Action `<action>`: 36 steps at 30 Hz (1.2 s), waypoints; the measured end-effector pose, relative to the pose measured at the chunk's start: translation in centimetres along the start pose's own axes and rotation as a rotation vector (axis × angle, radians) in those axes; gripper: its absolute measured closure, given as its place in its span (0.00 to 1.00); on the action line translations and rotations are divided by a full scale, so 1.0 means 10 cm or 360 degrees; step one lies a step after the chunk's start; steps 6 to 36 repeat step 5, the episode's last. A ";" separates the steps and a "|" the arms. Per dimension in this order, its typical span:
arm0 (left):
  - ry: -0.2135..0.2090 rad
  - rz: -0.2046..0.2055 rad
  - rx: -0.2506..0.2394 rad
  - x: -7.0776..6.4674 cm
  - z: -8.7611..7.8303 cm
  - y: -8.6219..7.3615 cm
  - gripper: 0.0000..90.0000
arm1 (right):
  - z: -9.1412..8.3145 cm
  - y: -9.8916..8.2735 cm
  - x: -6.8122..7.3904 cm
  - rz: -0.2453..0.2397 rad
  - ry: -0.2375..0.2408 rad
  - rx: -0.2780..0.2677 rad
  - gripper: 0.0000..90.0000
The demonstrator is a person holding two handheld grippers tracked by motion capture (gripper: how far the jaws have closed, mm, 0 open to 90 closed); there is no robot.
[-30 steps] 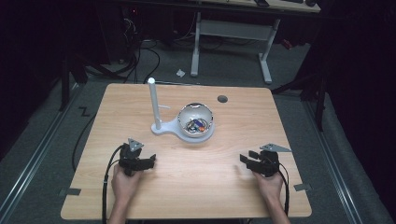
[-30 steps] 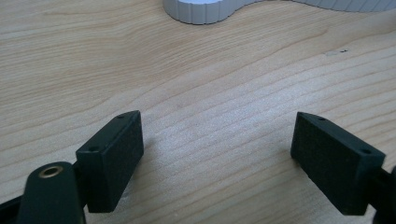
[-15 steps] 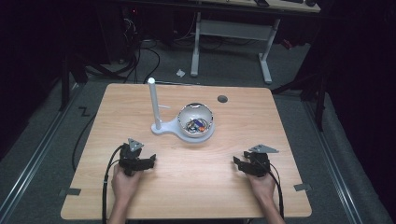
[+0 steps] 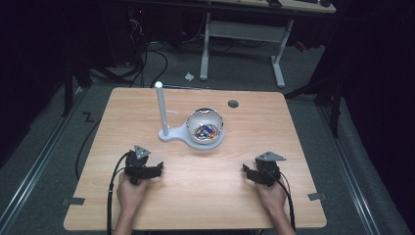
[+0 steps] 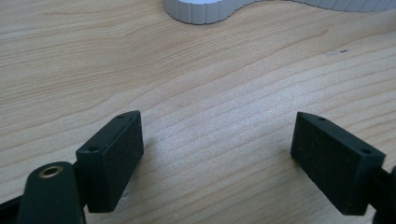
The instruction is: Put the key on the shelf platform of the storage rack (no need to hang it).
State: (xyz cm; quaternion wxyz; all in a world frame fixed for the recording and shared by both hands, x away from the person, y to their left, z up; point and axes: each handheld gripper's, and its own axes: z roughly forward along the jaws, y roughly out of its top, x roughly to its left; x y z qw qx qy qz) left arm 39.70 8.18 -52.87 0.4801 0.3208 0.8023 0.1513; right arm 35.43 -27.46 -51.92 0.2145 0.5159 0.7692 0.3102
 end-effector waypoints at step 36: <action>-0.0001 0.0000 0.0001 0.00 0.00 0.00 0.19 | 0.00 0.00 0.00 -0.0003 0.0004 0.0000 0.45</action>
